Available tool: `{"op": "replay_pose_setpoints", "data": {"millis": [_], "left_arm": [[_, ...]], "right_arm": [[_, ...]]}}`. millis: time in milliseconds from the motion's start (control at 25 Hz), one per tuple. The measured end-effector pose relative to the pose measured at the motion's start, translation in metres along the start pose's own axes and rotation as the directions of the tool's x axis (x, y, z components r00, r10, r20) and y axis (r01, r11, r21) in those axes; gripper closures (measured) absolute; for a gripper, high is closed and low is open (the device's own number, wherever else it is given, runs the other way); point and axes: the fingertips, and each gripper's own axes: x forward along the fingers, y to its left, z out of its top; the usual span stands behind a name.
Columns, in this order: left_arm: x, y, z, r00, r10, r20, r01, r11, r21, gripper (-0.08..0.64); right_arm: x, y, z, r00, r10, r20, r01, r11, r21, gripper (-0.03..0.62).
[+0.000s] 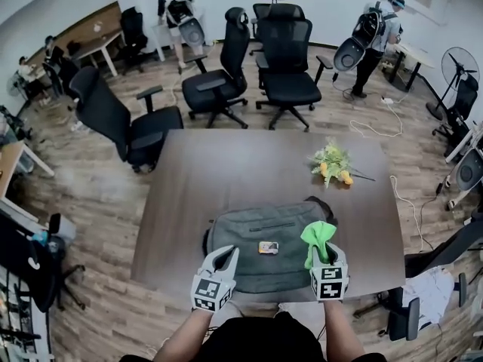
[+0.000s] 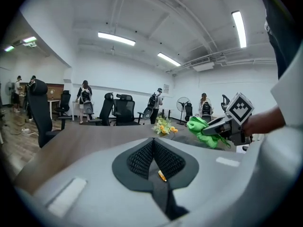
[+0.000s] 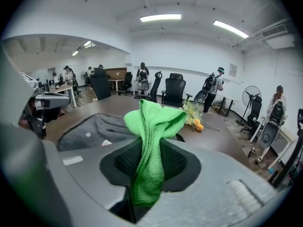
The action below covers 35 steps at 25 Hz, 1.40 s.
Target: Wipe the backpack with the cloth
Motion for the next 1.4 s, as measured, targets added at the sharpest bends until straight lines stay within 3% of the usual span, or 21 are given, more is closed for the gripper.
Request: {"op": "replay_pose_setpoints", "data": {"millis": [240, 440, 600, 760, 1400], "left_arm": [[-0.001, 0.008, 0.033, 0.997, 0.040, 0.062, -0.042, 0.999, 0.026, 0.541], [-0.007, 0.008, 0.084, 0.984, 0.059, 0.167, -0.068, 0.996, 0.052, 0.541], [-0.012, 0.009, 0.114, 0.972, 0.069, 0.225, -0.085, 0.995, 0.060, 0.541], [-0.016, 0.009, 0.120, 0.966, 0.079, 0.245, -0.096, 0.994, 0.059, 0.541], [-0.019, -0.001, 0.119, 0.966, 0.089, 0.243, -0.105, 0.993, 0.055, 0.541]], "right_arm": [[-0.022, -0.003, 0.073, 0.966, -0.007, 0.258, 0.010, 1.000, -0.012, 0.489], [-0.042, 0.008, 0.124, 0.911, 0.058, 0.409, -0.050, 0.998, -0.030, 0.489], [-0.061, 0.015, 0.153, 0.861, 0.054, 0.506, -0.017, 0.997, -0.077, 0.495], [-0.070, 0.025, 0.166, 0.835, 0.086, 0.544, -0.030, 0.993, -0.111, 0.497], [-0.077, 0.048, 0.171, 0.804, 0.186, 0.565, -0.124, 0.981, -0.147, 0.499]]}}
